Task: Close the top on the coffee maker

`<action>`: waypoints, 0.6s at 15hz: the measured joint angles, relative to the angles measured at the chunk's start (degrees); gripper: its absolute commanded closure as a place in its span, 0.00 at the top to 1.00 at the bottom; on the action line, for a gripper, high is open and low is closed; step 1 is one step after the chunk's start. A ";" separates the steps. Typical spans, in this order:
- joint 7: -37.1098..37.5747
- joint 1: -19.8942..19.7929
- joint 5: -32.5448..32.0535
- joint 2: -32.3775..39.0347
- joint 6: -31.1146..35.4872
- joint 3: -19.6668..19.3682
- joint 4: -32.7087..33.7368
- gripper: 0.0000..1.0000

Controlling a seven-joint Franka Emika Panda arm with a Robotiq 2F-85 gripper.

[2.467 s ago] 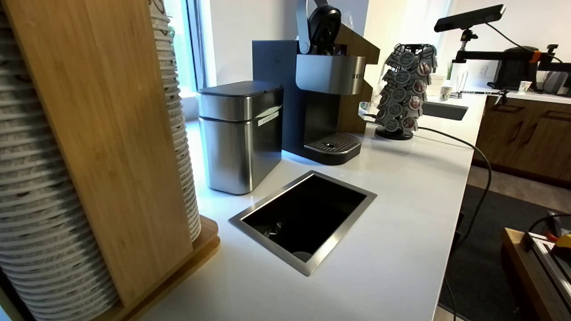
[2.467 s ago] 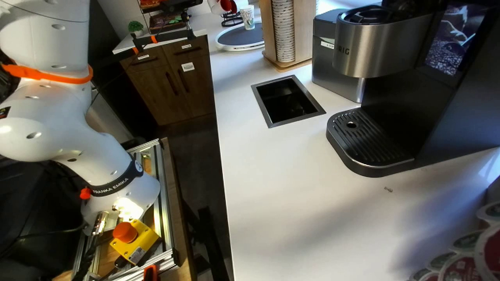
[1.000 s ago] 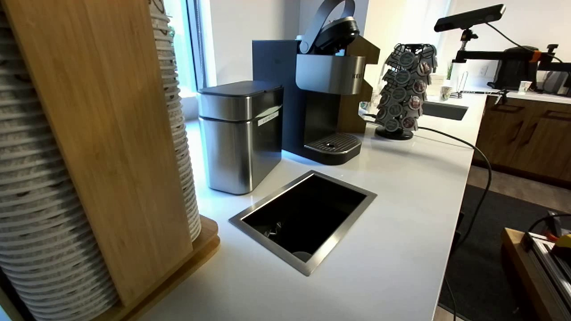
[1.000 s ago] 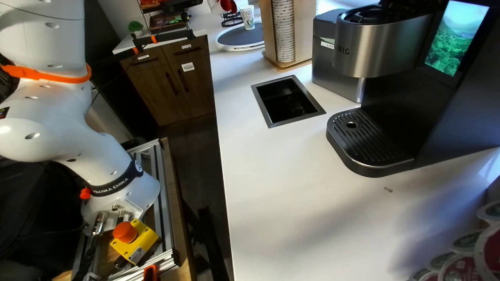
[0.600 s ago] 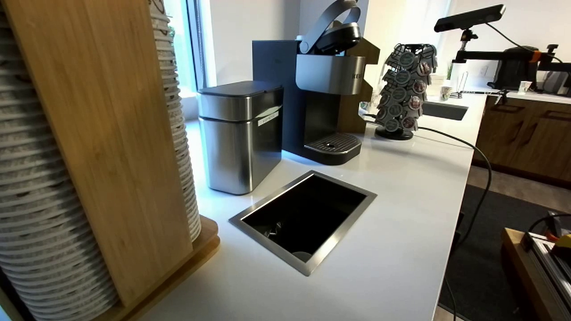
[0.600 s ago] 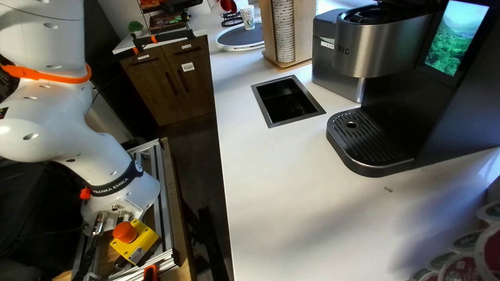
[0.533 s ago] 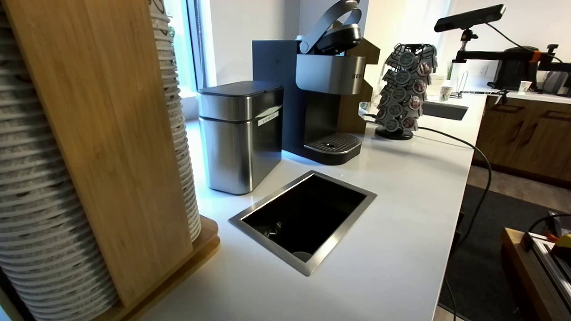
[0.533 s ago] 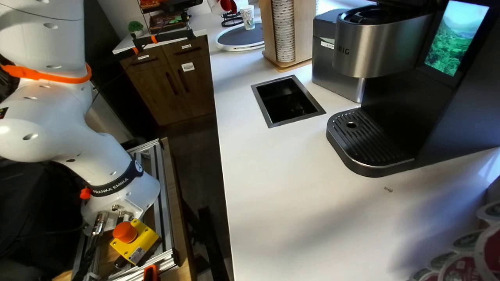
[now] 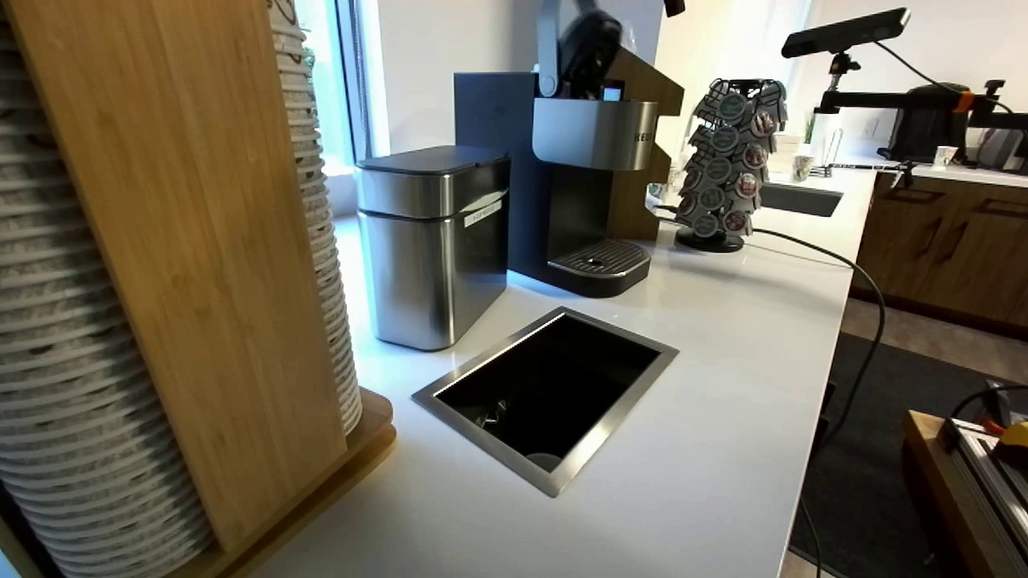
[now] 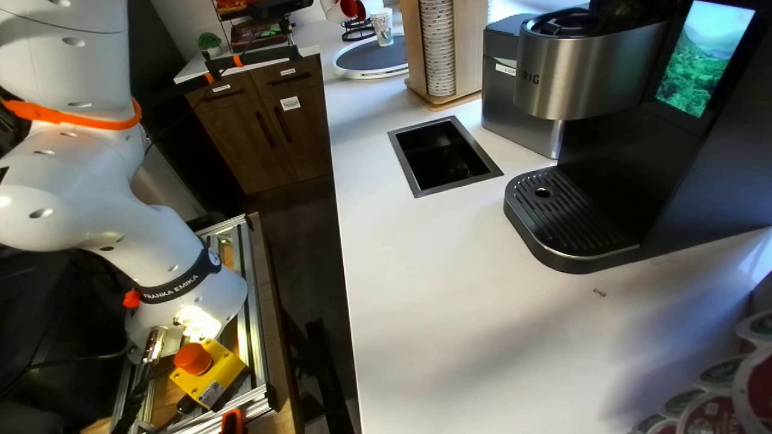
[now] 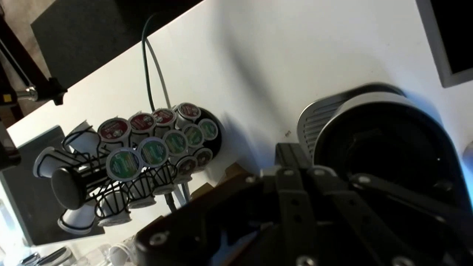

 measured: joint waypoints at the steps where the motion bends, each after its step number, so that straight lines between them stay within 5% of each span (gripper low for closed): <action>1: 0.00 -0.44 1.01 0.00 -0.73 0.14 0.00 0.00; 9: 0.33 -0.96 8.76 -1.14 -0.91 2.74 1.82 0.00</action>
